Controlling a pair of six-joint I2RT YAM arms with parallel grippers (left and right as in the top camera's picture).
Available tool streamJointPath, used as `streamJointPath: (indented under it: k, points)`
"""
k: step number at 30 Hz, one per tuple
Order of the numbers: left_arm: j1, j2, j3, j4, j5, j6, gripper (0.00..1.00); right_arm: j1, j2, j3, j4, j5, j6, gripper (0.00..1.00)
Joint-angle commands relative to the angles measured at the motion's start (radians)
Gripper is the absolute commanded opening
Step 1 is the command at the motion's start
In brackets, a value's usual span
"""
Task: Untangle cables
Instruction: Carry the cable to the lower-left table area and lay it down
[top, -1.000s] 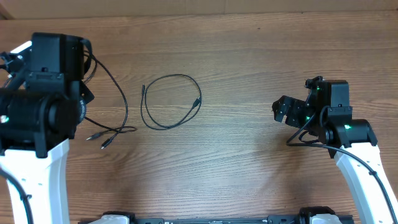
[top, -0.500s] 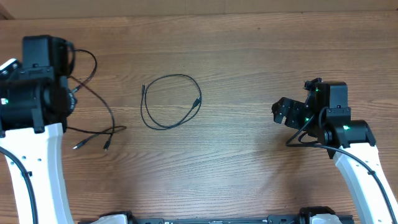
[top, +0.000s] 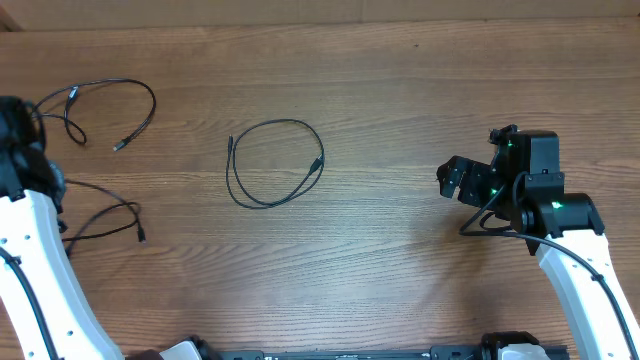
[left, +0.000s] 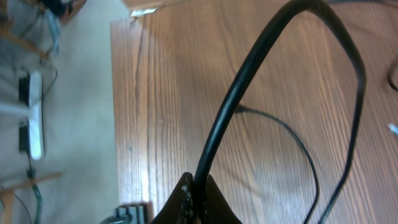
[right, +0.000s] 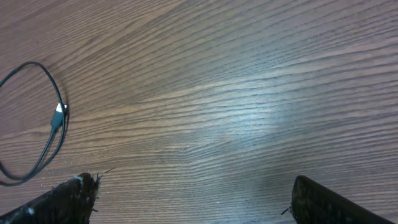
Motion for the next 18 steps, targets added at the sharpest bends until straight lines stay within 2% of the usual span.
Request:
streamJointPath:
  k: [1, 12, 18]
  points:
    - [0.07, -0.008, -0.077, 0.069, 0.031, -0.086, 0.04, -0.002, 0.002, -0.007, 0.006, -0.005, -0.003, 0.98]
    - [0.302, -0.001, -0.287, 0.358, 0.264, -0.108, 0.04, -0.002, 0.002, -0.007, 0.006, -0.005, -0.003, 1.0]
    - [0.389, -0.001, -0.404, 0.468, 0.274, -0.108, 0.04, -0.002, 0.002, -0.007, 0.014, -0.005, -0.002, 1.0]
